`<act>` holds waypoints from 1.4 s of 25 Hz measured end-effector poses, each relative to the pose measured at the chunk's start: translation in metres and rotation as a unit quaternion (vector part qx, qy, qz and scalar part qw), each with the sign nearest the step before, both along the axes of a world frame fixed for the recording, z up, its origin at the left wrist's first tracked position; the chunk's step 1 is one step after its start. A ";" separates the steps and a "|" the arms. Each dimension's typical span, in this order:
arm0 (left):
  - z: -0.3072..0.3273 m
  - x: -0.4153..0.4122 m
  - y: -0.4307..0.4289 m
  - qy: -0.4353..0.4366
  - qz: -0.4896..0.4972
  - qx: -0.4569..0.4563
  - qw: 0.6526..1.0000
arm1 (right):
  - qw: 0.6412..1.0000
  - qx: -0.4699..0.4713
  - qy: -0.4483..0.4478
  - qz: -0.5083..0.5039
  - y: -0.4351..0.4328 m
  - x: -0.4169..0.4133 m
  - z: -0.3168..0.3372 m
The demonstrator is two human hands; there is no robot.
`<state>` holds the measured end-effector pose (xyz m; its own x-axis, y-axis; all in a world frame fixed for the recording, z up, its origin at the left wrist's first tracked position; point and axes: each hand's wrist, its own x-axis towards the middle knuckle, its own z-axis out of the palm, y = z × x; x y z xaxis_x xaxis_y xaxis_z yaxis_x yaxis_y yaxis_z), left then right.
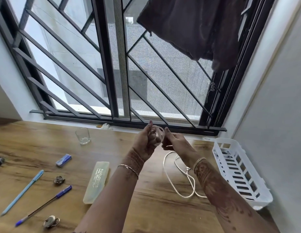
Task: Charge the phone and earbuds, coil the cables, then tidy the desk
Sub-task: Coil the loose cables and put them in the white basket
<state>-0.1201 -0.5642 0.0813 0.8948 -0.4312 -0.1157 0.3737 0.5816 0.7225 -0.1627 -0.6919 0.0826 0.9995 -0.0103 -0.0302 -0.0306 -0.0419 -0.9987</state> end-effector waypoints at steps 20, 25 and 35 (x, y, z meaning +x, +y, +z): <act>-0.007 -0.003 -0.008 -0.059 0.034 0.136 0.988 | 0.984 -0.050 -0.073 -0.155 0.011 0.002 -0.011; -0.004 -0.005 -0.014 -0.074 0.159 0.220 0.960 | 0.982 -0.014 -0.068 -0.175 0.012 0.006 -0.009; -0.021 -0.003 -0.013 -0.246 0.247 0.483 0.803 | 0.981 0.163 -0.018 -0.105 0.004 0.003 0.002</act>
<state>-0.1229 -0.5768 0.0605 0.9688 0.0695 0.2381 -0.1997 -0.3507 0.9149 -0.1600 -0.6876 0.0850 0.9769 -0.2114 -0.0312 0.0306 0.2830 -0.9586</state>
